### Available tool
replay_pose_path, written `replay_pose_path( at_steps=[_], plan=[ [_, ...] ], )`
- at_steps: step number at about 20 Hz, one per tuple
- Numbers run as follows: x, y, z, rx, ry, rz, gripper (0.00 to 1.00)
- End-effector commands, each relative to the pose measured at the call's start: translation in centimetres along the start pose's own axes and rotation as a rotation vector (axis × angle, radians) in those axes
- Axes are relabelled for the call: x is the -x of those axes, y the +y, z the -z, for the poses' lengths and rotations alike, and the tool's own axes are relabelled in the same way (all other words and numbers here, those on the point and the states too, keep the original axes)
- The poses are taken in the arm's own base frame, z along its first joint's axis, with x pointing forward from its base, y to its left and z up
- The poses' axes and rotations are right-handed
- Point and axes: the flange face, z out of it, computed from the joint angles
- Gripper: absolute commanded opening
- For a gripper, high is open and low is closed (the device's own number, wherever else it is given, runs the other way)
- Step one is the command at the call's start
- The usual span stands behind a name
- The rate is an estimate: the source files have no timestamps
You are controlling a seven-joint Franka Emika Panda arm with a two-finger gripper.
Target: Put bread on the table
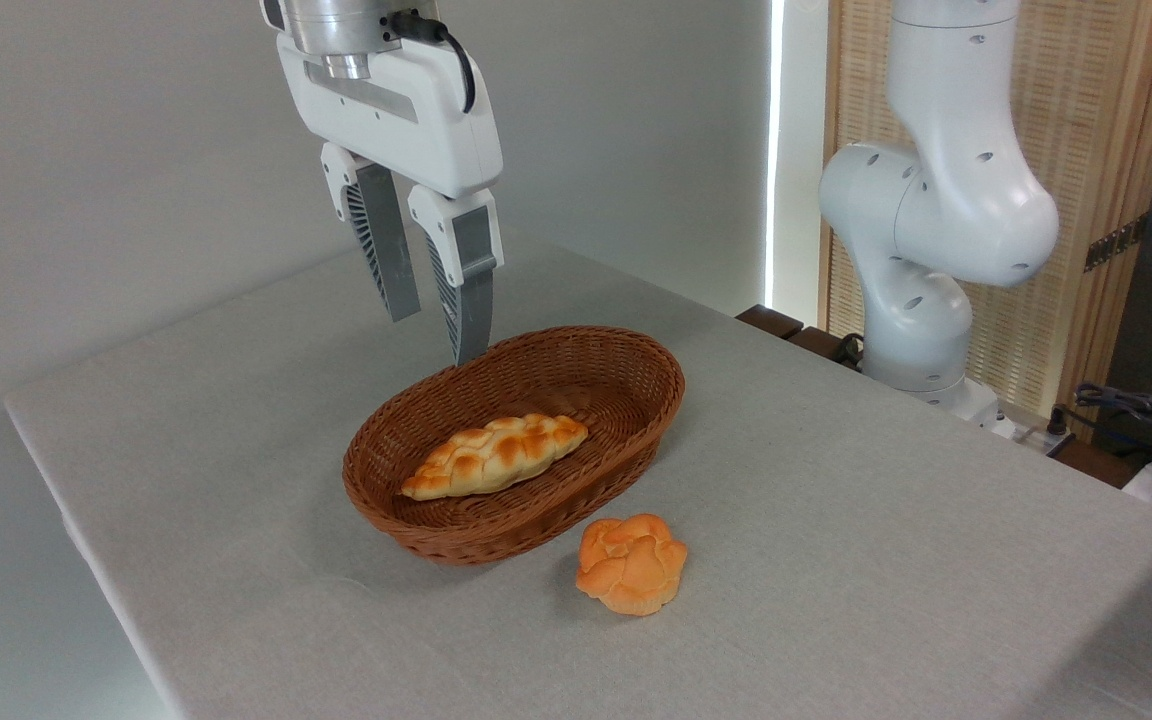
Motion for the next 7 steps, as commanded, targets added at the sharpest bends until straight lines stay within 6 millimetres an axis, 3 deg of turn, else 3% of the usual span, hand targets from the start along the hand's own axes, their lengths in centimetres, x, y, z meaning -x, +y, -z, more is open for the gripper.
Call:
replay_pose_path(
  at_steps=[1, 7],
  plan=[
    [-0.21, 0.36, 0.23, -0.006, -0.029, 0.011, 1.00],
    [0.18, 0.23, 0.66, -0.001, -0.014, 0.017, 1.00]
  ],
)
